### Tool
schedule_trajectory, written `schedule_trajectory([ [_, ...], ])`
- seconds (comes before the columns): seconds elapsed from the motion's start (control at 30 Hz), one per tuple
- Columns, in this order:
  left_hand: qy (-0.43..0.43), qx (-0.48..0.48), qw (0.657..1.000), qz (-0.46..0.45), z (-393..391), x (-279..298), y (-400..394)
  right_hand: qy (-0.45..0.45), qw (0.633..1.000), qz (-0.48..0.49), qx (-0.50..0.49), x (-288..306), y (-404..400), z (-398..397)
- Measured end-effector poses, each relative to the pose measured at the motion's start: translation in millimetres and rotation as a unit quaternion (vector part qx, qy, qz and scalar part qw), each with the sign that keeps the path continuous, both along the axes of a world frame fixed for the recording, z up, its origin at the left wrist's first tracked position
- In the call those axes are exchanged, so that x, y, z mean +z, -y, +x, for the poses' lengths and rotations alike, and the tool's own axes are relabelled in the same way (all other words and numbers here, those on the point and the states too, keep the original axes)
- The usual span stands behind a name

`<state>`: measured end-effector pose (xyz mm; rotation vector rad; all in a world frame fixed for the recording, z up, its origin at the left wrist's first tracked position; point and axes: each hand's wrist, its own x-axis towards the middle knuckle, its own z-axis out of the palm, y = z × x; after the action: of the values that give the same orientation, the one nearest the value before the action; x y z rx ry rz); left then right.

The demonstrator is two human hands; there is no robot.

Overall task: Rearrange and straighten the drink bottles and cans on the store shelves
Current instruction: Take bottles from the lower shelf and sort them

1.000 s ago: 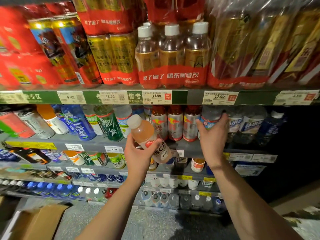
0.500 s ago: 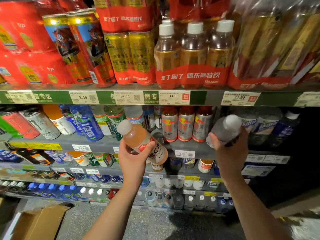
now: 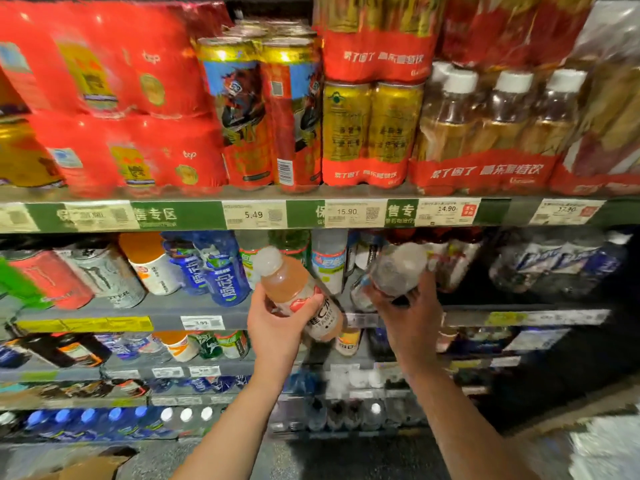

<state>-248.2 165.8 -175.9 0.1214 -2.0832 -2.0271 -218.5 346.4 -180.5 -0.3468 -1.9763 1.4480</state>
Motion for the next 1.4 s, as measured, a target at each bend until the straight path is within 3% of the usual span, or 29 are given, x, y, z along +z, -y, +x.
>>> schedule_trajectory([
  [0.37,0.054,-0.086,0.993,0.061,-31.2,-15.8,43.6,0.073,0.972,0.192,-0.117,-8.9,21.6,-70.8],
  [0.6,0.053,-0.106,0.988,0.096,-32.2,-15.3,33.9,0.107,0.957,0.24,-0.122,-22.3,13.9,-73.6],
  [0.77,0.058,-0.126,0.985,0.1,-29.6,-14.2,15.5,0.161,0.967,0.185,-0.066,-49.6,8.9,-54.4],
  [0.9,0.068,-0.134,0.984,0.092,-26.6,-9.5,-7.8,0.079,0.993,0.05,-0.066,-29.9,10.3,-18.8],
  [0.97,0.07,-0.136,0.986,0.07,-23.0,-2.9,-24.6,0.105,0.992,0.002,0.068,-15.8,7.0,1.9],
  [1.07,0.03,-0.143,0.989,-0.006,-15.8,2.9,-56.2,0.157,0.967,0.055,0.192,-17.8,-11.1,17.4],
  [1.23,0.001,-0.2,0.979,-0.04,0.7,8.0,-125.8,0.155,0.978,0.092,0.106,-18.5,-61.8,29.5],
  [1.4,-0.011,-0.273,0.961,-0.037,2.6,-3.0,-173.6,0.146,0.988,0.054,0.001,-26.6,-126.3,46.6],
])
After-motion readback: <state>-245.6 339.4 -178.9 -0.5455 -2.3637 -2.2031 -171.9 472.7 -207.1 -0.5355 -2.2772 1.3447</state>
